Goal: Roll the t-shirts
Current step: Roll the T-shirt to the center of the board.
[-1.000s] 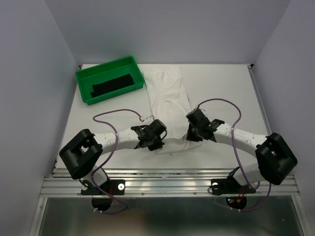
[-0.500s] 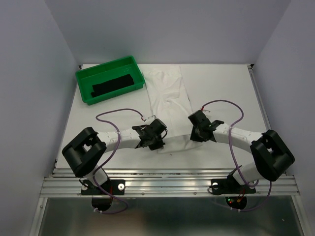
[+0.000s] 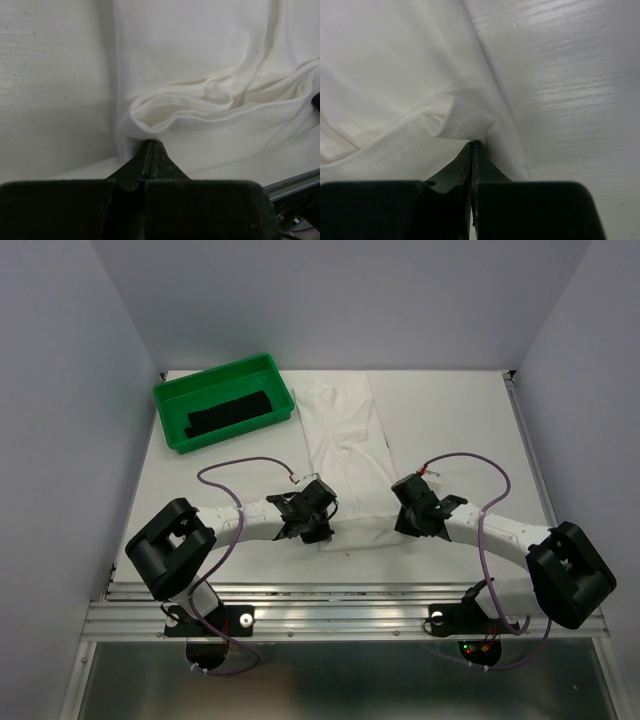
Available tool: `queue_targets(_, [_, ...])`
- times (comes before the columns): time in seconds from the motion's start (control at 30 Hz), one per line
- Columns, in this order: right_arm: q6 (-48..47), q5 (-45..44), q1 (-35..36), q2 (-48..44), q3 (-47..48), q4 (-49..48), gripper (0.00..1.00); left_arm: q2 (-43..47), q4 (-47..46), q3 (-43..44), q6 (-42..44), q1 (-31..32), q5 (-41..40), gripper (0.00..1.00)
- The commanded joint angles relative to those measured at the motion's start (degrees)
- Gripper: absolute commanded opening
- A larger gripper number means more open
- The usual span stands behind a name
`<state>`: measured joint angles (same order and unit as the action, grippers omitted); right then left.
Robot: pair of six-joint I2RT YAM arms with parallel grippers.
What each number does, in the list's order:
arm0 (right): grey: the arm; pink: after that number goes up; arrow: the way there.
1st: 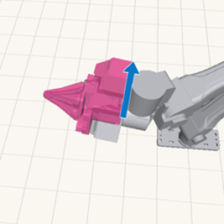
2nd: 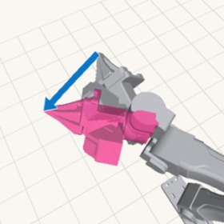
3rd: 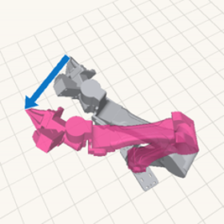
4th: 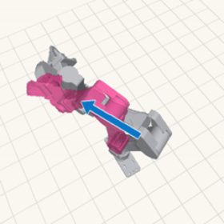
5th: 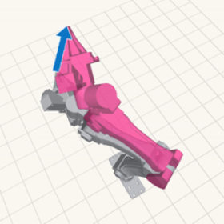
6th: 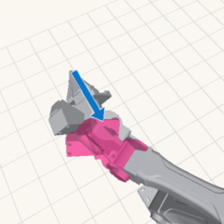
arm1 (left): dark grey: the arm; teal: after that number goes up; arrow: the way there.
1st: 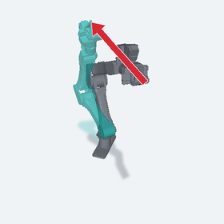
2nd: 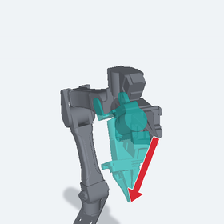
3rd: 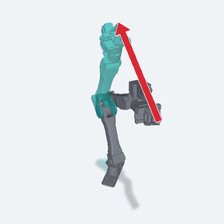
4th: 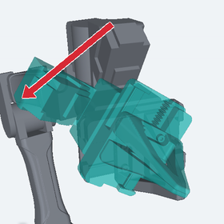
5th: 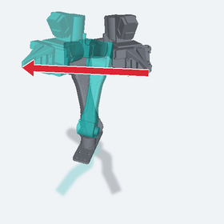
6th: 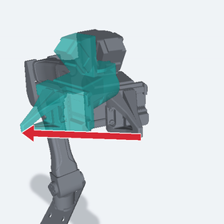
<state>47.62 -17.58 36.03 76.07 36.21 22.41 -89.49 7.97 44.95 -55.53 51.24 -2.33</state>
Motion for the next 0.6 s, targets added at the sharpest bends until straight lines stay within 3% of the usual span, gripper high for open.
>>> queue_targets(0.0, [0.1, -1.3, -0.3, -1.5, -0.9, 4.0, 0.01, 0.1, 4.0, -2.7, 3.1, -0.6, -0.3, 0.0])
queue_targets(0.33, [-0.2, 3.3, -0.3, -7.3, 1.3, 6.5, 0.01, 4.9, 4.4, -5.4, 3.4, -0.4, 2.1, 0.0])
queue_targets(0.57, [-2.2, 3.4, -0.3, -13.1, 3.3, 9.0, 0.01, 14.1, 7.9, -4.9, 3.4, -0.4, 1.3, 0.0])
